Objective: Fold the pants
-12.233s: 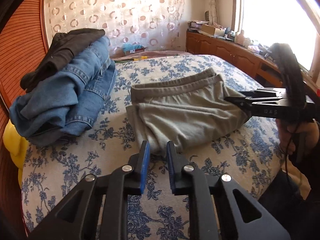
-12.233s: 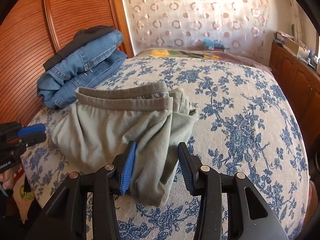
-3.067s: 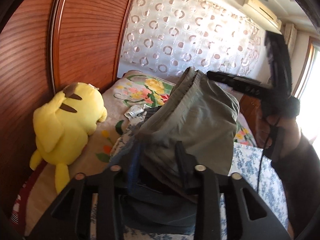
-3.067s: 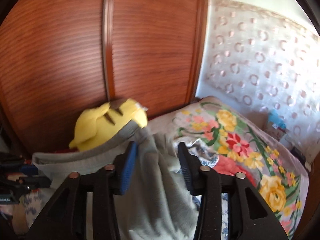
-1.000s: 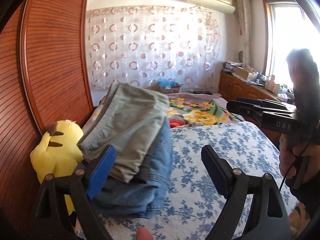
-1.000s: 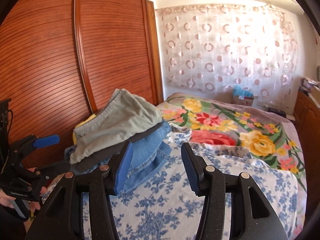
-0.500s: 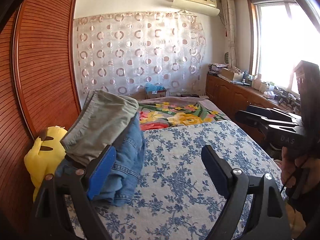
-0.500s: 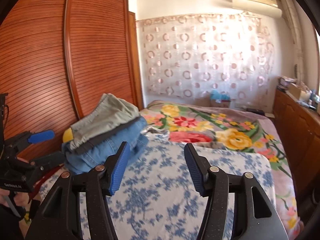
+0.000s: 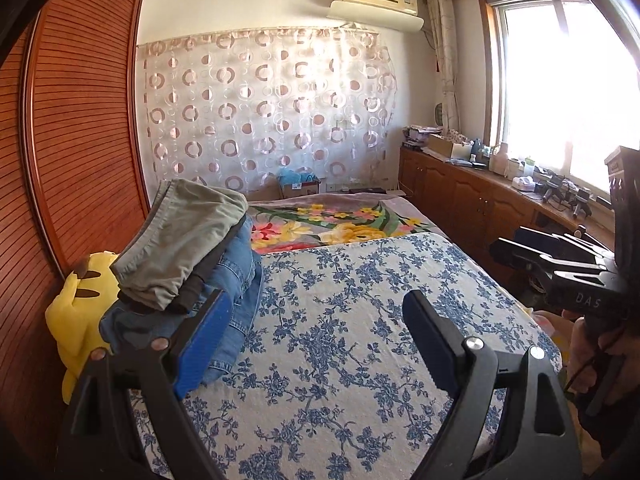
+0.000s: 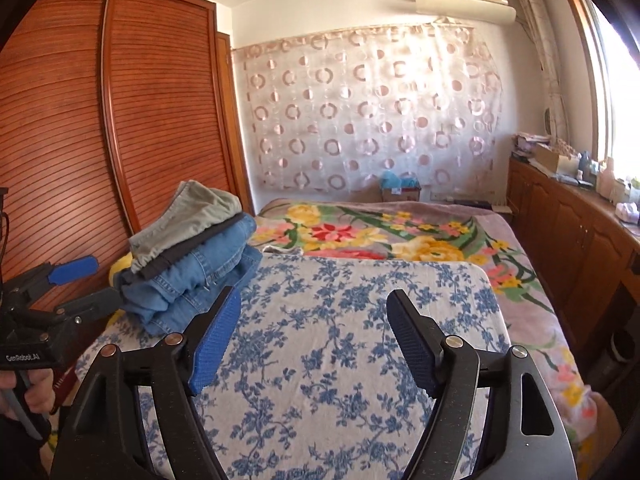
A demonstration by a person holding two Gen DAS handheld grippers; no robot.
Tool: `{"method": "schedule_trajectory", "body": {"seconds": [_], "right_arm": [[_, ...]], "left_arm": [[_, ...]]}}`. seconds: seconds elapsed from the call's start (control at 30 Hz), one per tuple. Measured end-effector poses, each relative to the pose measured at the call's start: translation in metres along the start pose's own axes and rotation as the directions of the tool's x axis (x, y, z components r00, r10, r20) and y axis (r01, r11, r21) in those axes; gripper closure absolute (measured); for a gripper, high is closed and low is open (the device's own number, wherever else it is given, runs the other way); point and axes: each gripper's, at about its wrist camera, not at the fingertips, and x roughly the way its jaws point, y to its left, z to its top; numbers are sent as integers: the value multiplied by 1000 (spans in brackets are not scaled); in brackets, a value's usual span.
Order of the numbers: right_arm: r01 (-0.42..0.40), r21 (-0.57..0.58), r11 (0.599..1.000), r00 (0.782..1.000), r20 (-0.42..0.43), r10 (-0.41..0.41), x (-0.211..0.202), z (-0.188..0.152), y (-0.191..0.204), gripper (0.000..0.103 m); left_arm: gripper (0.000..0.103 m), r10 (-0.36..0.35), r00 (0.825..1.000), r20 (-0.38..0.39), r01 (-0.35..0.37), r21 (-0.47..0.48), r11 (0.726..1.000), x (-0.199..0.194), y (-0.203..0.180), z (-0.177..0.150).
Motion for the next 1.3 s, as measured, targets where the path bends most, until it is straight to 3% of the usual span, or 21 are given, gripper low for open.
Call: {"method": "schedule_trajectory", "body": {"seconds": [0.53,1.3], "right_arm": [[63,38,997,997,45,-65,-51,-27,-6,26],[88,25,996,995,54,-89,-54,-28,-2,26]], "left_arm": [[15,23,1000,6,-23,-1,1000,-24,-11,-19],[15,41,999,3,-41,-21,999,-27,-5,-21]]}}
